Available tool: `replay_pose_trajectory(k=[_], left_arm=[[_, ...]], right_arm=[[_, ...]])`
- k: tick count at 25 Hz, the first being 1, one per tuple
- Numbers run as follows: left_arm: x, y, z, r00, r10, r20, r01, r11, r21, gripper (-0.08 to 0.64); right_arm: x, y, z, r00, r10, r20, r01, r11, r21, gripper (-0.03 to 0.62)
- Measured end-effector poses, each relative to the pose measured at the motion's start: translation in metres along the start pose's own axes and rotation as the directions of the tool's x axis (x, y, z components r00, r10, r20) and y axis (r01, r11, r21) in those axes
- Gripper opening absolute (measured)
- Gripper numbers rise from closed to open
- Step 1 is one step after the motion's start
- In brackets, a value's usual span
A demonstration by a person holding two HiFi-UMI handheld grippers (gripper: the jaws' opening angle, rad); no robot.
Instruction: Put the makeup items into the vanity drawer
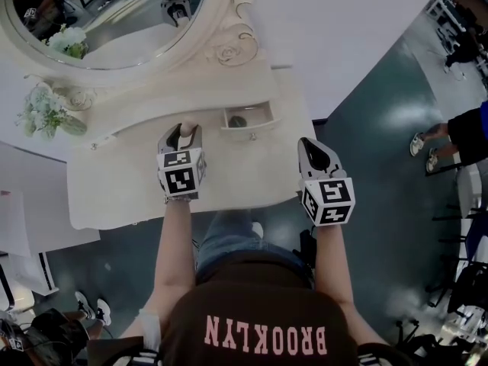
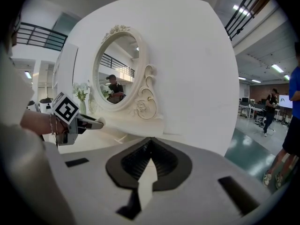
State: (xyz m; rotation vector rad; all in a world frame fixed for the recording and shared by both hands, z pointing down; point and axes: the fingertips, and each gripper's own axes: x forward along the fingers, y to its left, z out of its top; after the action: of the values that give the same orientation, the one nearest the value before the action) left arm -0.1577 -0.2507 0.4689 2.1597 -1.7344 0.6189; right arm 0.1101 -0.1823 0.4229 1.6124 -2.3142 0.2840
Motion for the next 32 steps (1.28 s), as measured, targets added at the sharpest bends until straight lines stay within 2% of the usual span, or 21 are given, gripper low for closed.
replay_pose_trajectory(k=[10, 19, 23, 28, 32], left_arm=[[0.022, -0.056, 0.017, 0.995, -0.095, 0.005, 0.095, 0.994, 0.057, 0.175], [0.041, -0.113, 0.024, 0.979, -0.203, -0.006, 0.202, 0.971, 0.124, 0.178], [0.047, -0.13, 0.025, 0.974, -0.227, -0.013, 0.226, 0.962, 0.15, 0.181], [0.059, -0.149, 0.02, 0.969, -0.247, 0.004, 0.238, 0.939, 0.248, 0.181], [0.07, -0.16, 0.017, 0.967, -0.253, 0.003, 0.242, 0.929, 0.279, 0.181]], right_arm=[[-0.037, -0.046, -0.019, 0.992, -0.127, -0.017, 0.127, 0.99, 0.054, -0.005], [-0.073, -0.078, -0.036, 0.97, -0.237, -0.05, 0.241, 0.967, 0.083, -0.005], [-0.083, -0.084, -0.044, 0.964, -0.258, -0.067, 0.264, 0.961, 0.089, -0.005], [-0.086, -0.086, -0.051, 0.959, -0.271, -0.08, 0.278, 0.956, 0.092, -0.005], [-0.086, -0.086, -0.059, 0.956, -0.275, -0.101, 0.284, 0.954, 0.094, -0.005]])
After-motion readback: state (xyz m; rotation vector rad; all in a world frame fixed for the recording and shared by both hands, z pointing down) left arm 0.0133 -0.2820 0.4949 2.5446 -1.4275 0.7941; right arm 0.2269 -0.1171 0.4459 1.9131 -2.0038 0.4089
